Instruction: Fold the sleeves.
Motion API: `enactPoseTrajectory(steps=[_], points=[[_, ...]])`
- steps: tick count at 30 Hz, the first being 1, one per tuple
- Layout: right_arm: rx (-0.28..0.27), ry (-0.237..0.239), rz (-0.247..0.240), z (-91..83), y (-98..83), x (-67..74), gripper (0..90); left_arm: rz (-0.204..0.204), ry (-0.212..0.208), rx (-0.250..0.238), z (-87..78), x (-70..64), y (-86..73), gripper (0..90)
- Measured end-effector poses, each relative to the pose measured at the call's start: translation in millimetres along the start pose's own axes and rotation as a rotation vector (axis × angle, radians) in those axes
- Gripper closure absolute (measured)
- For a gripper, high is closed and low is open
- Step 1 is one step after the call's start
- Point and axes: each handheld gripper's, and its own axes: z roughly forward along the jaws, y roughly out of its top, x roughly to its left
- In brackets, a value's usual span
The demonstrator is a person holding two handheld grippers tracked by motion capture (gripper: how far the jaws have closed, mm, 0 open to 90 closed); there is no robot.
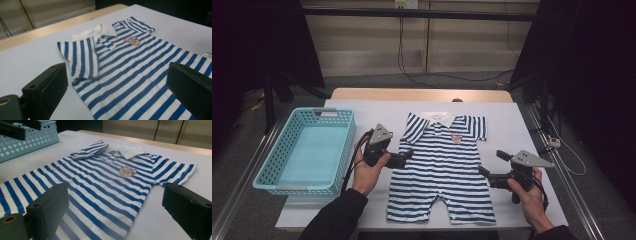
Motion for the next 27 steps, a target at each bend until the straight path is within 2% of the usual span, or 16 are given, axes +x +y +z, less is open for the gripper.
enactPoseTrajectory(steps=[2,4,6,8,11,14,16,18,20,22,25,27], points=[[0.005,-0.03,-0.015,2.2,2.3,-1.9,7.8,-0.005,-0.003,-0.008,-8.0,-4.4,-4.1,4.3],[0.001,-0.023,-0.006,4.8,6.0,-4.8,7.1,-0.022,0.007,-0.031,-16.0,-6.9,-8.7,4.3],[0.004,-0.035,-0.022,6.7,8.7,-8.1,7.1,-0.04,0.025,-0.044,-24.4,-8.1,-12.1,4.2],[0.009,-0.041,-0.018,9.6,11.8,-11.5,6.8,-0.061,0.037,-0.044,-32.3,-7.2,-15.6,4.0],[0.034,-0.051,-0.017,14.3,16.0,-17.6,7.0,-0.074,0.028,-0.081,-45.9,-5.1,-20.2,3.9],[0.047,-0.078,-0.015,19.4,18.3,-24.9,7.3,-0.103,0.057,-0.108,-59.6,-2.6,-20.6,3.9],[0.061,-0.093,-0.015,23.4,19.7,-30.3,7.9,-0.111,0.063,-0.126,-67.4,-0.2,-21.8,3.7],[0.091,-0.092,-0.014,28.4,22.1,-34.5,7.6,-0.123,0.072,-0.123,-74.6,1.1,-25.4,3.7],[0.098,-0.091,-0.024,32.2,25.3,-39.3,6.8,-0.111,0.101,-0.117,-82.3,1.4,-30.7,3.7],[0.094,-0.089,-0.013,36.1,29.1,-43.9,7.0,-0.105,0.12,-0.144,-89.5,-0.8,-35.3,3.7],[0.083,-0.096,-0.005,40.7,34.7,-50.3,10.5,-0.117,0.124,-0.142,-99.1,1.2,-42.0,3.7],[0.071,-0.112,-0.013,44.3,38.2,-54.3,10.1,-0.117,0.154,-0.133,-104.7,2.0,-47.7,3.7]])
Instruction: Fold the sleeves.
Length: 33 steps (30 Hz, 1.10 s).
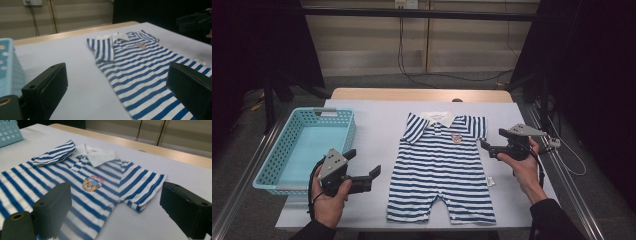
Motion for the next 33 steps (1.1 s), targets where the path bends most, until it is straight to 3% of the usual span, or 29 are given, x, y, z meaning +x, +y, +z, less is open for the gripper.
enactPoseTrajectory(steps=[4,8,12,15,22,23,28,29,33], points=[[0.005,-0.023,-0.014,9.2,6.9,-7.4,12.6,-0.042,0.039,0.001,-17.2,5.2,-8.7,4.1],[0.036,-0.042,-0.007,22.2,11.7,-16.0,13.6,-0.003,0.052,-0.012,-28.7,8.6,-15.5,3.7],[0.086,-0.053,0.009,37.6,13.1,-27.2,13.5,-0.037,0.099,-0.009,-29.7,17.8,-21.3,3.7],[0.132,-0.053,0.034,48.7,13.0,-36.5,13.5,-0.017,0.084,-0.002,-28.8,20.0,-24.2,3.7],[0.165,-0.073,0.055,61.6,14.8,-51.8,13.6,-0.056,0.091,-0.017,-28.1,22.1,-26.1,3.7],[0.177,-0.069,0.058,63.9,15.5,-53.2,14.8,-0.034,0.102,-0.005,-28.7,22.5,-25.8,3.7],[0.25,-0.093,0.056,74.3,18.0,-61.7,18.0,-0.039,0.097,-0.016,-28.7,21.2,-26.2,3.7],[0.267,-0.097,0.069,76.0,18.2,-62.5,18.0,-0.024,0.101,-0.007,-29.1,21.5,-26.2,3.7],[0.27,-0.099,0.046,84.4,21.4,-67.6,15.3,-0.022,0.079,-0.017,-27.6,19.0,-26.1,3.6]])
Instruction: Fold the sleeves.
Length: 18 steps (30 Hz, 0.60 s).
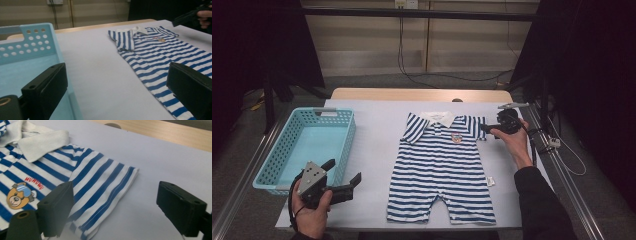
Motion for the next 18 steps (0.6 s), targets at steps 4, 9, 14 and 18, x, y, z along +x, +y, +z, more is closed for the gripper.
enactPoseTrajectory(steps=[4,9,14,18], points=[[0.021,0.0,0.031,8.1,7.3,-1.5,23.1,0.009,0.0,-0.004,-0.4,-1.2,0.4,3.5],[0.018,-0.036,0.015,18.8,11.1,-8.9,32.9,0.016,0.012,0.009,-0.4,-1.0,-0.3,3.5],[0.047,-0.015,0.062,28.8,11.2,-15.5,43.9,0.033,0.009,0.019,-1.6,0.6,0.3,3.5],[0.075,0.0,0.096,32.8,8.0,-18.0,48.3,0.009,0.009,0.014,-0.7,-0.2,-0.3,3.5]])
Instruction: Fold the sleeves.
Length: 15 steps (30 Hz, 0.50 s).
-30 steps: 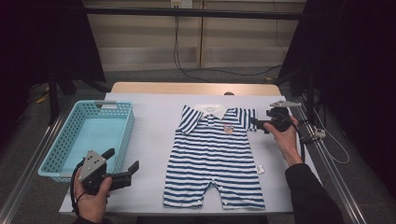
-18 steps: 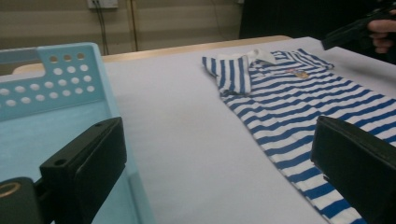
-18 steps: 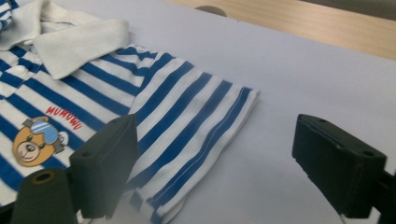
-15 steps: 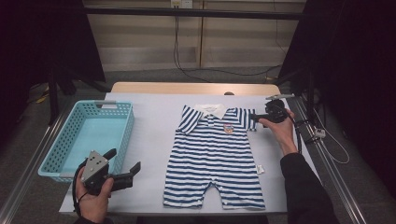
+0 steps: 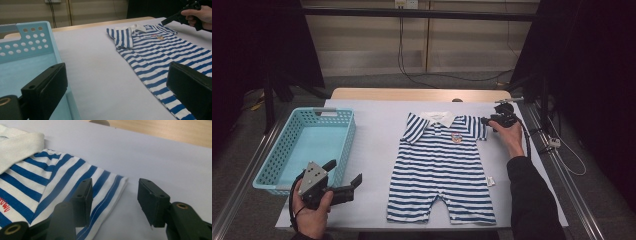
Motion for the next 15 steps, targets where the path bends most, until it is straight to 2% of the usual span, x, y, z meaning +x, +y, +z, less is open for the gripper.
enactPoseTrajectory(steps=[6,7,8,10,14,15], points=[[0.03,0.019,0.03,2.4,-4.3,-4.6,56.3,-0.007,0.002,-0.013,-1.2,-0.1,0.5,3.5],[0.029,0.015,0.028,2.6,-4.2,-4.2,57.1,0.01,0.003,-0.007,-3.2,0.1,1.3,3.5],[0.026,0.014,0.029,3.0,-3.9,-4.4,58.9,0.0,0.001,-0.022,-2.9,-1.8,1.5,3.6],[0.027,0.005,0.04,3.1,-3.8,-4.1,61.6,0.019,0.001,-0.01,-3.0,-1.6,1.5,3.5],[0.024,0.007,0.046,3.6,-3.8,-4.4,66.6,0.005,0.003,-0.021,-1.9,-1.0,0.8,3.6],[0.024,0.007,0.048,3.8,-3.7,-4.5,67.3,0.013,0.006,-0.012,-2.5,-0.2,1.0,3.6]])
